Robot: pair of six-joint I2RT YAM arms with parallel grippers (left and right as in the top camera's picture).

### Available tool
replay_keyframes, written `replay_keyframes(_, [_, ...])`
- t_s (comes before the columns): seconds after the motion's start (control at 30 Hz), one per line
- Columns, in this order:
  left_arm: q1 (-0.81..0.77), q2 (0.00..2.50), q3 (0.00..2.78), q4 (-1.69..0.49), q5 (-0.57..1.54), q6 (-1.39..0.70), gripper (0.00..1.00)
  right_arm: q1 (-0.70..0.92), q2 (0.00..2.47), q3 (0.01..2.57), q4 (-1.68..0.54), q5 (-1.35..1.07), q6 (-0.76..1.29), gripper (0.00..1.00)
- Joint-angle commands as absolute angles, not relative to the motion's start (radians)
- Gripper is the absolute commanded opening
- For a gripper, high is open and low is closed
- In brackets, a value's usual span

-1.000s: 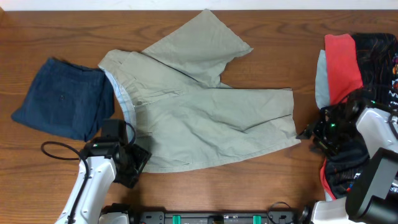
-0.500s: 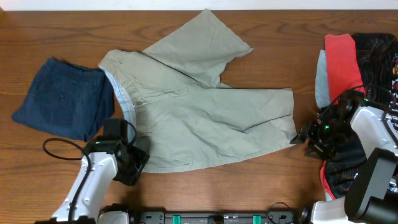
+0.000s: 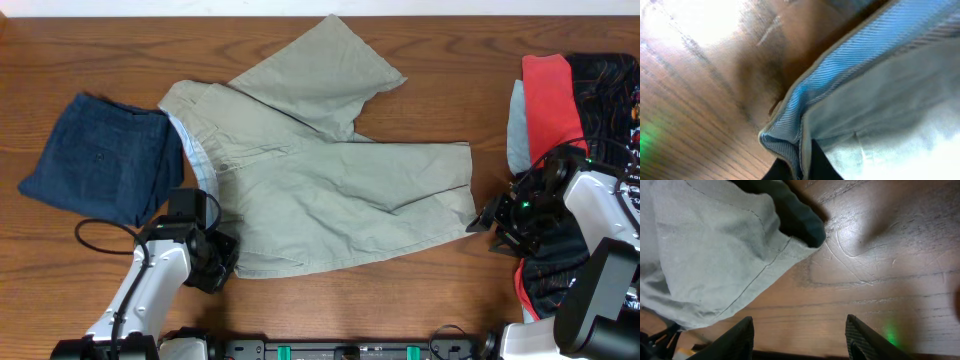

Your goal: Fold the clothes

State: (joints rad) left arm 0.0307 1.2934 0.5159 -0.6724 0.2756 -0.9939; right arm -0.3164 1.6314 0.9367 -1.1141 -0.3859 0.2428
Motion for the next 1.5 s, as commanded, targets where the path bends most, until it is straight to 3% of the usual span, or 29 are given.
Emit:
replay_keyframes(0.0, [0.034, 1.299, 0.550, -0.678, 0.297, -0.886, 0.06, -0.303, 1.610, 0.949, -1.121, -0.393, 0.226, 0.57])
replay_keyframes(0.3, [0.034, 1.187, 0.727, -0.859, 0.317, -0.636, 0.06, -0.272, 1.610, 0.937, -1.167, -0.390, 0.167, 0.58])
replay_keyframes(0.67, [0.034, 1.070, 0.800, -1.019, 0.316, -0.569, 0.06, -0.247, 1.610, 0.860, -1.127, -0.390, 0.204, 0.64])
replay_keyframes(0.73, [0.034, 1.071, 0.800, -1.043, 0.316, -0.568, 0.06, -0.242, 1.610, 0.838, -1.104, -0.390, 0.215, 0.71])
replay_keyframes(1.1, [0.034, 1.071, 0.799, -1.095, 0.267, -0.531, 0.06, -0.226, 1.610, 0.697, -0.792, -0.390, 0.384, 0.69])
replay_keyframes(1.17, [0.034, 1.072, 0.798, -1.095, 0.267, -0.531, 0.06, -0.215, 1.610, 0.675, -0.751, -0.394, 0.418, 0.66])
replay_keyframes(1.23, [0.034, 1.071, 0.798, -1.095, 0.267, -0.531, 0.06, -0.200, 1.610, 0.651, -0.714, -0.398, 0.445, 0.55])
replay_keyframes(1.33, [0.034, 1.072, 0.797, -1.095, 0.267, -0.531, 0.06, -0.183, 1.610, 0.645, -0.710, -0.420, 0.452, 0.33])
replay_keyframes(1.43, [0.034, 1.072, 0.797, -1.092, 0.267, -0.531, 0.06, -0.171, 1.610, 0.645, -0.710, -0.427, 0.452, 0.01])
replay_keyframes(1.47, [0.034, 1.072, 0.797, -1.091, 0.267, -0.531, 0.06, -0.171, 1.610, 0.646, -0.710, -0.427, 0.452, 0.01])
